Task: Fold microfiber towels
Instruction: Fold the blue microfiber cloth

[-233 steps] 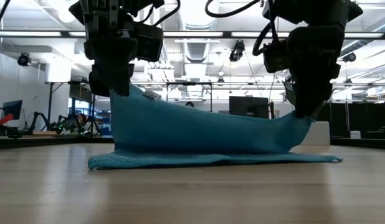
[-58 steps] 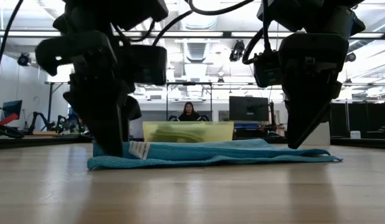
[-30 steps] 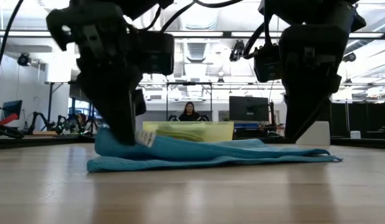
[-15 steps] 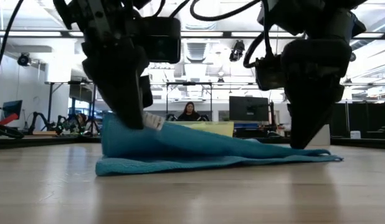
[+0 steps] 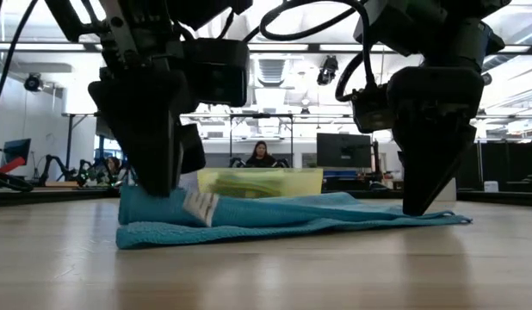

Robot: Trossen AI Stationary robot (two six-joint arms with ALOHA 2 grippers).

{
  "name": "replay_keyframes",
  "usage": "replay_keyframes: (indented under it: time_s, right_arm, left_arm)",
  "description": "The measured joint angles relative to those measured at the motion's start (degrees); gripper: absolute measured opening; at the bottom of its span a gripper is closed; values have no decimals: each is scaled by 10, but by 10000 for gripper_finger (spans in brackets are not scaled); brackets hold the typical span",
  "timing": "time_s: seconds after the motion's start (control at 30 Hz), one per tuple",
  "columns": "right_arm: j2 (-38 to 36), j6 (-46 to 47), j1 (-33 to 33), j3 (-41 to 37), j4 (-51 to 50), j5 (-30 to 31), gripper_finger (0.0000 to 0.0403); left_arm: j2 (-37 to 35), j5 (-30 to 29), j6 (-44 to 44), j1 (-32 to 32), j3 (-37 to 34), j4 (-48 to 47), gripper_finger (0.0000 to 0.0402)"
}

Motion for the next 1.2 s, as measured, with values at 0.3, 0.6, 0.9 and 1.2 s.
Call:
replay_keyframes:
  time_s: [0.3,0.6,0.9,1.2]
  right_arm:
    - [-3,-3,0,-1,-2,-4,100]
    - [-71,35,0,-3,-6,9,100]
    - [-186,160,-25,-12,-40,70,103]
    - [-196,191,-194,-125,60,-146,149]
  left_arm:
    - [-4,18,0,2,1,-30,92]
    - [-72,15,20,11,0,-108,99]
    - [-196,-112,41,64,-5,-151,99]
    - [-230,-138,77,134,-9,-152,99]
